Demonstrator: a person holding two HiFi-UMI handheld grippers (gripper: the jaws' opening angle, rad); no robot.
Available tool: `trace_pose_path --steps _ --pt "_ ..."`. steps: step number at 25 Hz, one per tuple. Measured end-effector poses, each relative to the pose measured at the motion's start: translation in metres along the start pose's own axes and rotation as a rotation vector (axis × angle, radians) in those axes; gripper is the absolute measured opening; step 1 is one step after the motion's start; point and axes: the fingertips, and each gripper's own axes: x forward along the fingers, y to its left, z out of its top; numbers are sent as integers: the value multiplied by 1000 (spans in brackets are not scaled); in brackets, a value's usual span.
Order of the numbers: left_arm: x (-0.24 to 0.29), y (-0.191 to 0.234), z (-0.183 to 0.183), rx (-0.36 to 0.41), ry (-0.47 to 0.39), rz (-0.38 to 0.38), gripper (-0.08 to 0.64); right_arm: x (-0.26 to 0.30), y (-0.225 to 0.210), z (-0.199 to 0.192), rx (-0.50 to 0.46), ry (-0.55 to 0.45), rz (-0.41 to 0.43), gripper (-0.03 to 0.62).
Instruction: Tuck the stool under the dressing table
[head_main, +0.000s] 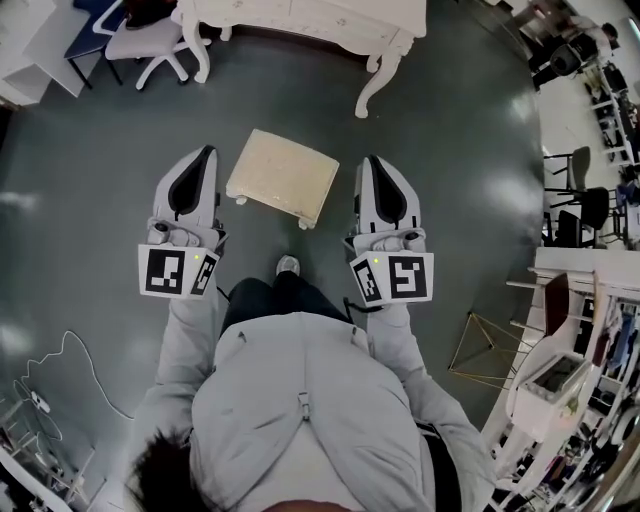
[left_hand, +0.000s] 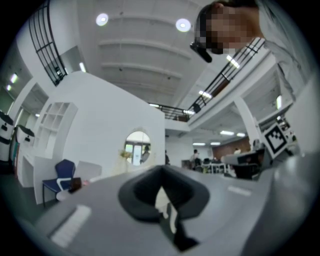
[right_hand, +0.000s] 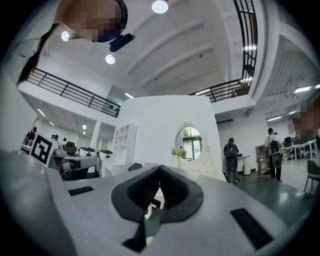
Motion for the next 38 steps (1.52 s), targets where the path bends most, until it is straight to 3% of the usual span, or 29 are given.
trace_pose_path --steps 7,22,31,38 --pt "21 9 -33 -23 68 -49 3 14 -12 -38 46 80 -56 3" --pt "25 31 -123 -52 256 -227 5 12 5 -127 126 228 -209 3" --pt "13 31 -189 -40 348 -301 5 -10 9 -203 191 333 -315 22" --pt "2 37 -249 -44 407 -333 5 -24 28 -277 234 436 -345 57"
